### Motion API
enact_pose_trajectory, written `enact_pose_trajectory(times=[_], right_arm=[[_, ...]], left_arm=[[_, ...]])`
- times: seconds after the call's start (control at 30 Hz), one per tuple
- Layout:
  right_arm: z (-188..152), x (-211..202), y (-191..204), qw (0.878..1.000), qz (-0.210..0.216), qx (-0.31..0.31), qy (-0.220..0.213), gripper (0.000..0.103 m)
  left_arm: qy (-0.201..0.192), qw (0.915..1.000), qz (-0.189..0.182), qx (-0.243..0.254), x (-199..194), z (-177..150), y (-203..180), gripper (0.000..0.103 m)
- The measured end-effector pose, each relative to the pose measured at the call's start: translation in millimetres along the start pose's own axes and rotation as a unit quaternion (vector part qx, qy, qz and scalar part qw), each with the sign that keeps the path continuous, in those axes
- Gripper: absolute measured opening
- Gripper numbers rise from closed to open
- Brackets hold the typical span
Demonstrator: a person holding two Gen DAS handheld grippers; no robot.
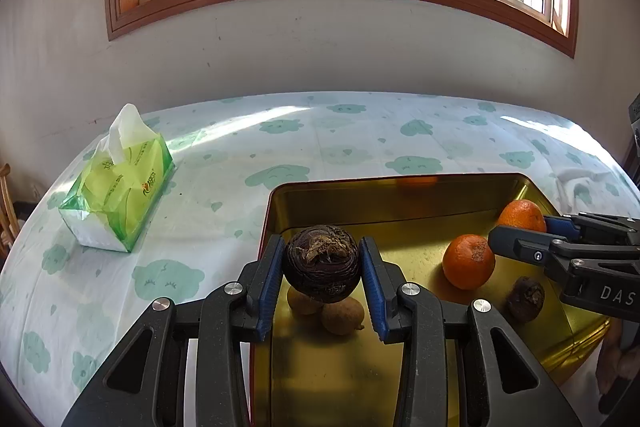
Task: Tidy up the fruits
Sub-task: 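Lower the mandarin into the tin and open the right tool while the left releases the mangosteen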
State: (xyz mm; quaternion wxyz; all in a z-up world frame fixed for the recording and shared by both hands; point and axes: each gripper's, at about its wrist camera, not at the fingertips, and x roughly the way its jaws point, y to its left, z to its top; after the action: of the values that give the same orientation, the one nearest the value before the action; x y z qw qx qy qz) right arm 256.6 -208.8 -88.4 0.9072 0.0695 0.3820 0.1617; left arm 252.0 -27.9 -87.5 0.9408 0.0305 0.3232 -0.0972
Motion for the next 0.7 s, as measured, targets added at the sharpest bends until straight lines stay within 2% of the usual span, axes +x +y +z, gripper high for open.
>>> enact_pose_trajectory(times=[0.4, 0.43, 0.53, 0.7], right_arm=[[3.1, 3.6, -3.2, 1.000, -0.001, 0.007, 0.004, 0.041], [3.5, 2.2, -3.4, 1.000, 0.000, 0.007, -0.001, 0.042], [3.7, -1.5, -2.2, 1.000, 0.000, 0.001, -0.011, 0.054], [3.4, -11.2, -3.4, 0.999, 0.012, 0.008, -0.030, 0.056]], left_arm=[[-0.002, 1.0000, -0.005, 0.006, 2.7, 1.8, -2.3, 0.039], [-0.002, 0.9999, -0.006, 0.009, 2.9, 2.1, -3.1, 0.042], [-0.009, 0.9999, -0.010, 0.009, -0.2, 3.2, -3.4, 0.062], [-0.021, 0.9996, -0.007, 0.016, -6.8, 5.0, -5.7, 0.064]])
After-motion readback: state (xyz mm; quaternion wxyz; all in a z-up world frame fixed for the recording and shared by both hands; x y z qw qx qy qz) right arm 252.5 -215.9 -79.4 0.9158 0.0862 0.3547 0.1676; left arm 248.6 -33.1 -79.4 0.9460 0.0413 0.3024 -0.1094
